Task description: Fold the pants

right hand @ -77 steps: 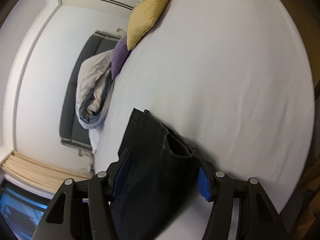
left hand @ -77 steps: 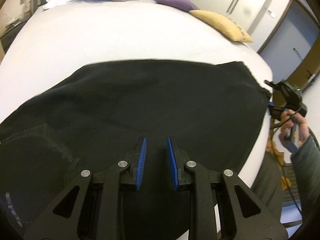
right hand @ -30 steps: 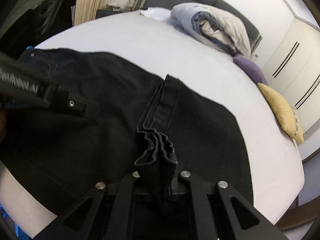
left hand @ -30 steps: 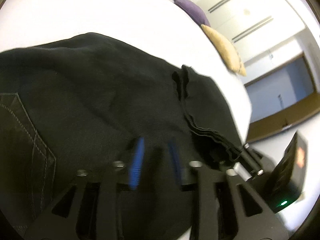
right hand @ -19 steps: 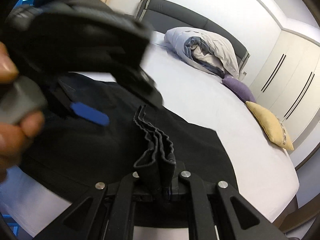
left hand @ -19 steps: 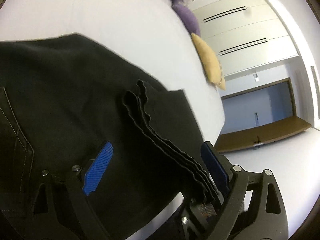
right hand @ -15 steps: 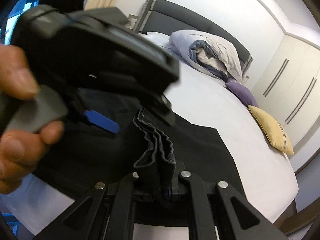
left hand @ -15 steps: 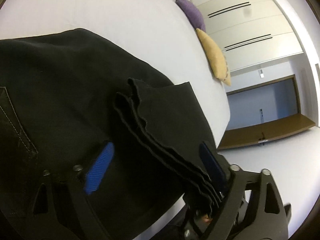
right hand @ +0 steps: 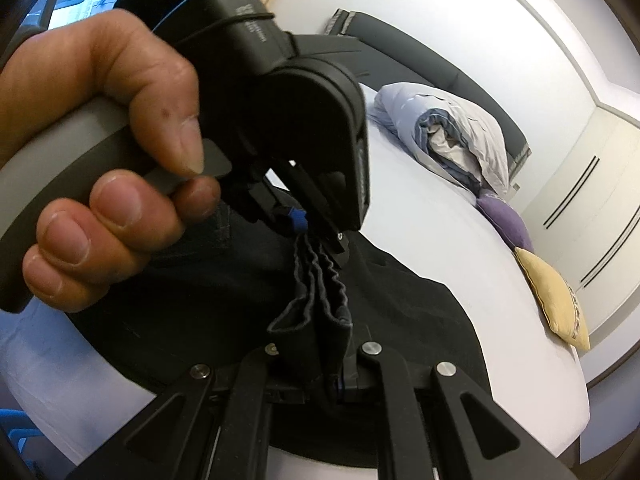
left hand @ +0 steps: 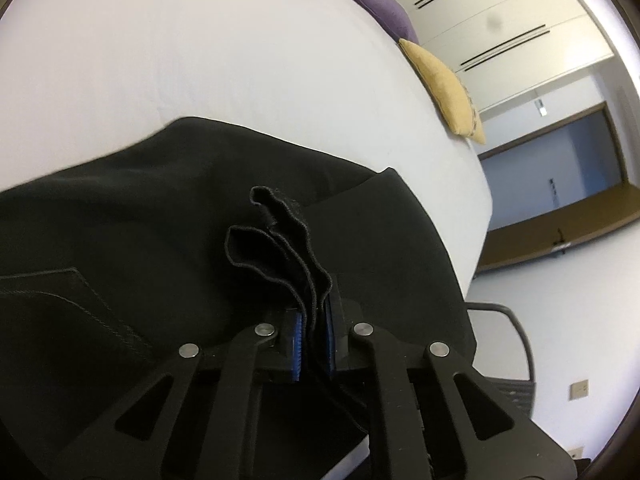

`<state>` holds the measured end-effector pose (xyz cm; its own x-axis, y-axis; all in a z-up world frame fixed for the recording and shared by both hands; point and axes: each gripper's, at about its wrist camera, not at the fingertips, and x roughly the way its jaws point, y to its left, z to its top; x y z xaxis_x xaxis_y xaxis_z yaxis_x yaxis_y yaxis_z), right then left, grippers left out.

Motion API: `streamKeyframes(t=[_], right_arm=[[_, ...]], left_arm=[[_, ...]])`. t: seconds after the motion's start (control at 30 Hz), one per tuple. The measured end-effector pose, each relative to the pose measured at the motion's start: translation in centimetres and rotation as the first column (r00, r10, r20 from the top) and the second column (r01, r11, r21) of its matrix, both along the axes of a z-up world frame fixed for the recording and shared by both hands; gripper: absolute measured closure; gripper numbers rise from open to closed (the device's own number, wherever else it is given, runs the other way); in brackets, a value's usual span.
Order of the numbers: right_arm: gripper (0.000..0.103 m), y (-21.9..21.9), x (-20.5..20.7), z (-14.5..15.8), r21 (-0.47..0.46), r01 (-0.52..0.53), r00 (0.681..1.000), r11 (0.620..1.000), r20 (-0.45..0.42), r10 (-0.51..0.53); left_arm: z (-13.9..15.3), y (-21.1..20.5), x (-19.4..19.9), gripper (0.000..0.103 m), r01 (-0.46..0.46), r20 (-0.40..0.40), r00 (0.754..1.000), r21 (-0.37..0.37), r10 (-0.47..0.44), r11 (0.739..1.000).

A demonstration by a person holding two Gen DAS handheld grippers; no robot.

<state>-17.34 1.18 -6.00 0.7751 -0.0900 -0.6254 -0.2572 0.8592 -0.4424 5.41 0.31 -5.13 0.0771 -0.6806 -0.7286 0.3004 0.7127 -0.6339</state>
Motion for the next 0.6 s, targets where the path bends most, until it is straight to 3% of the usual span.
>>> streamKeyframes(t=[0.37,0.6], right_arm=[[0.094,1.6,1.4,-0.9,-0.005,-0.064,0.997,0.998,-0.053,0.063],[0.094,2.0,3.1,-2.3,-0.018,-0.090,0.990,0.996,-0.112,0.088]], left_arm=[[-0.5,3.5,1.1,0.096,-0.001,0.019,1.000,0.070,0.000,0.998],[-2.1,4.5,-0.6,0.096,-0.002,0.029,1.000,0.119,-0.001,0.993]])
